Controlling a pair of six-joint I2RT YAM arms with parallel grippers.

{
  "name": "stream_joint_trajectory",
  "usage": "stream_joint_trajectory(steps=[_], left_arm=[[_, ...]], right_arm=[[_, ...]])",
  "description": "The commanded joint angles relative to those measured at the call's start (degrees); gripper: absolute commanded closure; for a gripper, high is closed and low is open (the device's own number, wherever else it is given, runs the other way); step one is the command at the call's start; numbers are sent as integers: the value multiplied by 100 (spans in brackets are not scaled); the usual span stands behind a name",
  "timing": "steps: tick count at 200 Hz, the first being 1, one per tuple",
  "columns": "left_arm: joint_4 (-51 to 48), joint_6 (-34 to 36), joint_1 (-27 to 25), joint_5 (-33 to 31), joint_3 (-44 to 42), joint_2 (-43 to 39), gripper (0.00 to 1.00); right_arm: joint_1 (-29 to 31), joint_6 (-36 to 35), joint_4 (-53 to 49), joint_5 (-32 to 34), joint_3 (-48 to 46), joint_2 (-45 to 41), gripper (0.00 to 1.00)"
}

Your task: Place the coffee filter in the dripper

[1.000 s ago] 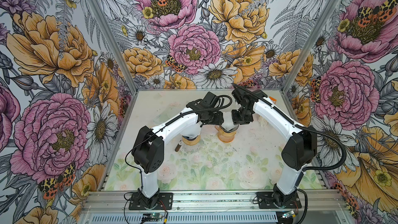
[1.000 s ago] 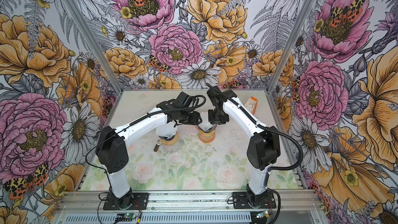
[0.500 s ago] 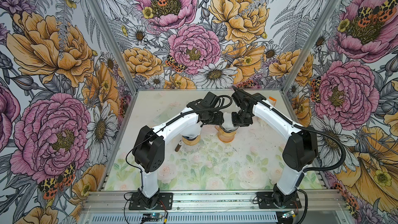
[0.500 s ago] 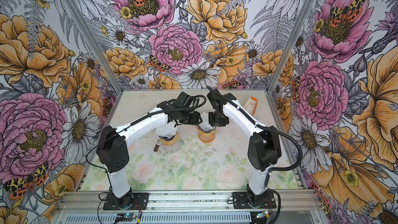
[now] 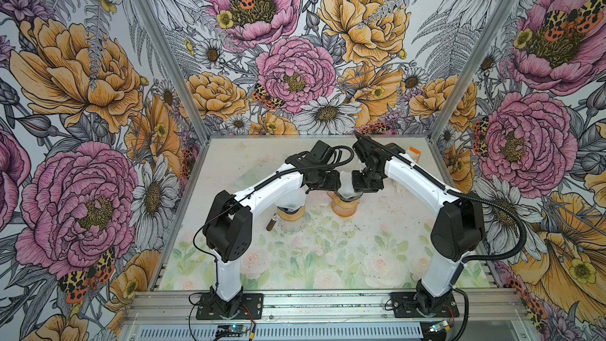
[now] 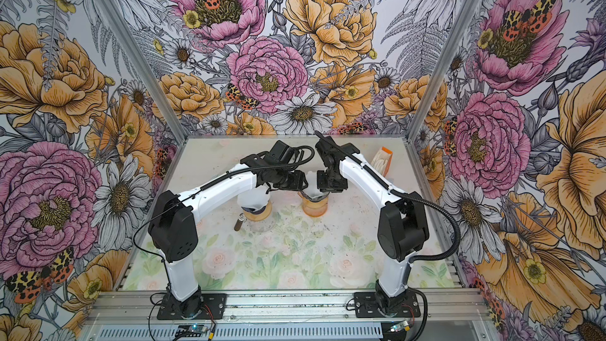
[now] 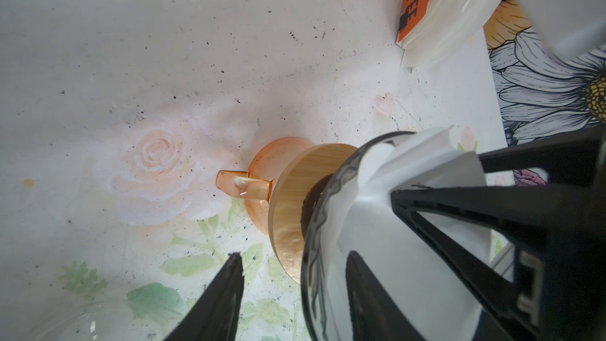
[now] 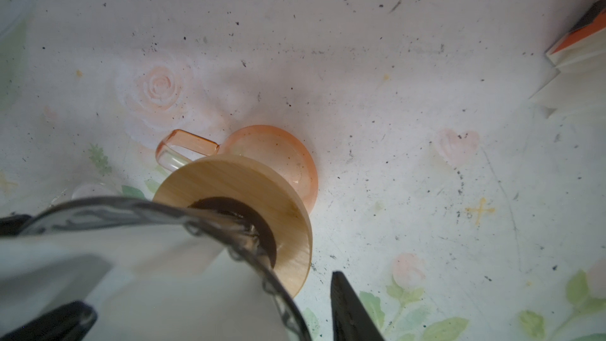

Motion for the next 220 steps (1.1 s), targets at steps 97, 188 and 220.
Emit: stream_joint_trajectory(steps=[97,188,220], left_arm=[[-11,-40,4,-13,12,34,48],[-12,-54,6,-5,-6,50,48],[-12,-59,13,-32,-52,32,48]], right_arm=[[-51,158,364,-501,-172,-544,55],[-54,175,346,-380,-501,-422,50],[-45,161,350,-352,-567,-353,49]])
